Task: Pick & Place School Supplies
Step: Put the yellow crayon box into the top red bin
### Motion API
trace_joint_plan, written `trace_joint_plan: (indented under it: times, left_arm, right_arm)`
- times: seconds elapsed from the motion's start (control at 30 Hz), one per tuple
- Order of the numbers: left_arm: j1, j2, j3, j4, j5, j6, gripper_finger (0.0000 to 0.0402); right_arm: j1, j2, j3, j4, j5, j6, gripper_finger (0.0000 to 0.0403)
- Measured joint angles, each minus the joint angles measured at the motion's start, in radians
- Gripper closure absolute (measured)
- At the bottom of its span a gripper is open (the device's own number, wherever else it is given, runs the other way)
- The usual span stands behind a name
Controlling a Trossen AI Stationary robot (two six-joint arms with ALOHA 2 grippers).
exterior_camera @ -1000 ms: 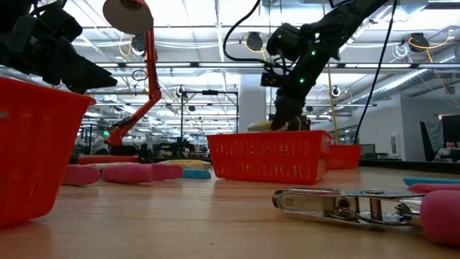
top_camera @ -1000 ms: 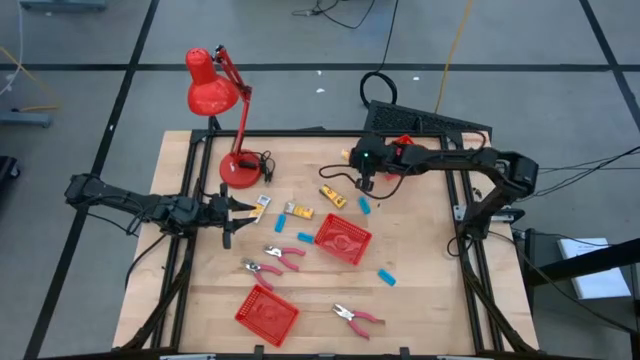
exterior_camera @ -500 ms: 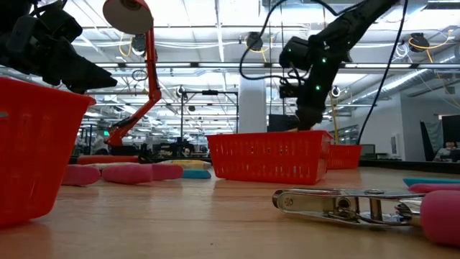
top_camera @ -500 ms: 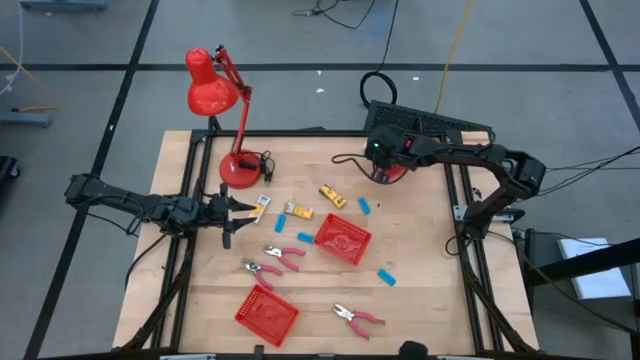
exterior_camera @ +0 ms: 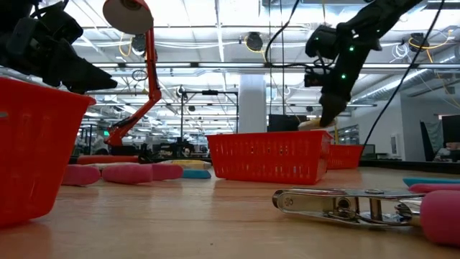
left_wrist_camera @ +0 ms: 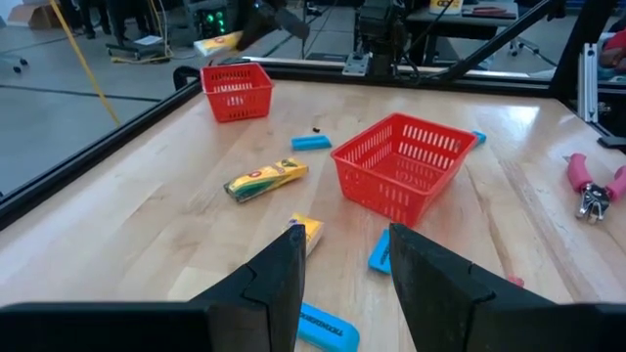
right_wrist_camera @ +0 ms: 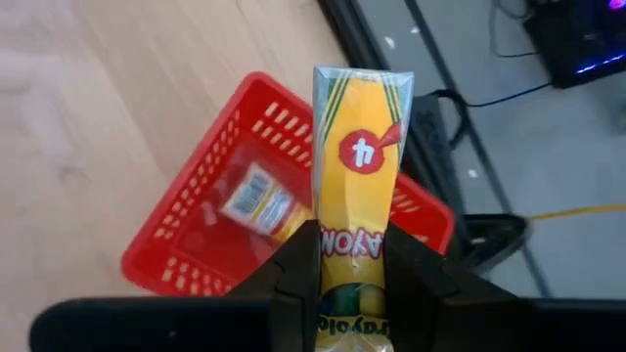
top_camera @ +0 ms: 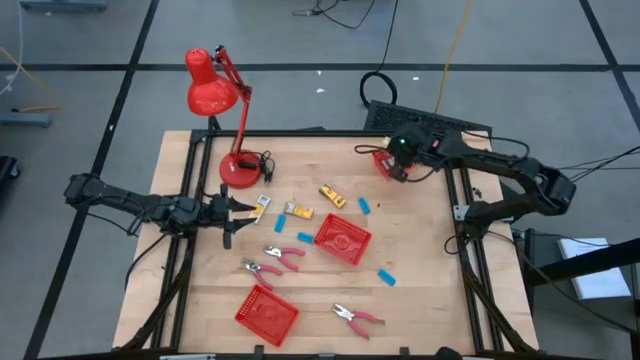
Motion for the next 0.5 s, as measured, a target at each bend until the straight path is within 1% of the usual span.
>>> trace_joint_plan:
  times: [0.07,0.2,0.3,0.43,0.5]
  left_arm:
    - [0.0,0.0,0.0,0.002,0.0,0.0,0.025]
    - [0.0,0.0,0.0,0.01,0.0,-0.004,0.025]
    - [0.0,0.0,0.0,0.01,0.0,-0.004,0.025]
    - [0.0,0.0,0.0,0.01,-0.001,-0.004,0.025]
    - [0.0,0.0,0.0,0.01,0.0,-0.003,0.025]
  right_arm:
    - [-0.019,-0.009,-0.025,0.022,-0.042,0.013,0.0336]
    - [-0.048,0.011,-0.073,0.069,-0.051,0.009,0.0336]
    - [-0.062,0.03,-0.077,0.073,-0.075,0.014,0.0336]
    - [-0.065,0.046,-0.077,0.074,-0.079,0.014,0.0336]
    - [-0.071,0.06,-0.077,0.066,-0.104,0.017,0.0336]
